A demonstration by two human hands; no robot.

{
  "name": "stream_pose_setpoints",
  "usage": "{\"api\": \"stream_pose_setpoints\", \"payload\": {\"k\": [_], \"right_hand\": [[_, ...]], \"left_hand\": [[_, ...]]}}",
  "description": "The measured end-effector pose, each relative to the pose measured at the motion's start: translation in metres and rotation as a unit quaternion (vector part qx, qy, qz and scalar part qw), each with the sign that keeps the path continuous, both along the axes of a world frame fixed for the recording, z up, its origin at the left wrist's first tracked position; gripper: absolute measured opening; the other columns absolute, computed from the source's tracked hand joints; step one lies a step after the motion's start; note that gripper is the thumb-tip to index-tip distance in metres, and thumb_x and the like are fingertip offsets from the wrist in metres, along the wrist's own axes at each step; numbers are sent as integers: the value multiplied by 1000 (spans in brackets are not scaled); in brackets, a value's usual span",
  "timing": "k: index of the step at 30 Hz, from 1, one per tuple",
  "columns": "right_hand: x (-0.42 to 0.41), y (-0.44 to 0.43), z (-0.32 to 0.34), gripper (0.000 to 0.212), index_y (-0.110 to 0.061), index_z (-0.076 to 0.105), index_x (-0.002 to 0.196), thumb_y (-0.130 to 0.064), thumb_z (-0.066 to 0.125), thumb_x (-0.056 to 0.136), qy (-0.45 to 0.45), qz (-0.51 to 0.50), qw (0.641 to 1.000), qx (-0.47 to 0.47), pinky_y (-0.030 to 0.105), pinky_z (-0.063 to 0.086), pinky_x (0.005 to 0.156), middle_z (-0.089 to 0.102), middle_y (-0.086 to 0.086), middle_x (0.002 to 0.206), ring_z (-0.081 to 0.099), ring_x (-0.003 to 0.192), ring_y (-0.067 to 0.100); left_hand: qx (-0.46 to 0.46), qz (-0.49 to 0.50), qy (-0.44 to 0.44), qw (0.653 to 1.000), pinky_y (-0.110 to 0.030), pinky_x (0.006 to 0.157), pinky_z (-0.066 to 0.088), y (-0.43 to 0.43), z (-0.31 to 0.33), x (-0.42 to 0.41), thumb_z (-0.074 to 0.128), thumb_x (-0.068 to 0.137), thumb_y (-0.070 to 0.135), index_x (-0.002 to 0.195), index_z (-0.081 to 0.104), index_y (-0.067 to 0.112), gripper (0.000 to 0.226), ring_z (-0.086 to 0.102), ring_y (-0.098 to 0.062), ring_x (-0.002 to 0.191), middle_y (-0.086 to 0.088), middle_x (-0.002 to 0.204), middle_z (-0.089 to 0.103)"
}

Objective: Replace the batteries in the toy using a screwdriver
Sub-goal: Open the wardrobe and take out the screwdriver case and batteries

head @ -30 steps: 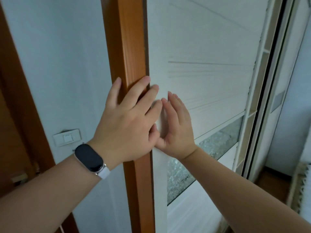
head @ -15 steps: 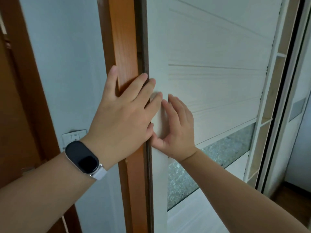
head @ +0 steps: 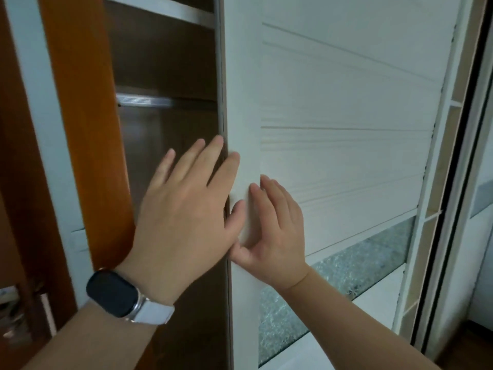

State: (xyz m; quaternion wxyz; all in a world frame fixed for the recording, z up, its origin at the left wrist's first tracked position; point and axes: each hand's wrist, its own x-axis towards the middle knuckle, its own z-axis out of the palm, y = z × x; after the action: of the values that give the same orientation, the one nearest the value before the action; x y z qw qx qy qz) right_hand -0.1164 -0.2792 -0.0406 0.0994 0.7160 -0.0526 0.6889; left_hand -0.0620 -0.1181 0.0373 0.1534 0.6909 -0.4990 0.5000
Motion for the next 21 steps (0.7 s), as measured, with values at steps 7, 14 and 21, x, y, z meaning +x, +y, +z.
{"api": "stream_pose_setpoints", "payload": {"k": [7,14,21], "right_hand": [[-22,-43,-1,68,-4,51,129,-53,58,82,7,-14,1000,7,47,46,102,58,21,133,53,128,32],[-41,-80,0,71,4,62,124,-50,63,78,40,-71,996,27,45,46,102,61,19,129,53,129,30],[-59,-123,-5,69,6,62,123,-47,62,79,35,-87,996,10,46,49,96,62,21,126,56,125,33]], "left_hand": [[-131,-216,106,962,-43,104,44,-84,-12,7,59,89,30,143,47,14,58,46,-28,133,-11,150,45],[-184,-317,115,923,-33,105,41,-149,-17,12,62,85,38,143,43,9,68,44,-23,133,-11,147,46],[-187,-368,53,909,-35,110,39,-209,-17,6,59,89,34,145,36,4,67,43,-32,135,-17,148,38]]}}
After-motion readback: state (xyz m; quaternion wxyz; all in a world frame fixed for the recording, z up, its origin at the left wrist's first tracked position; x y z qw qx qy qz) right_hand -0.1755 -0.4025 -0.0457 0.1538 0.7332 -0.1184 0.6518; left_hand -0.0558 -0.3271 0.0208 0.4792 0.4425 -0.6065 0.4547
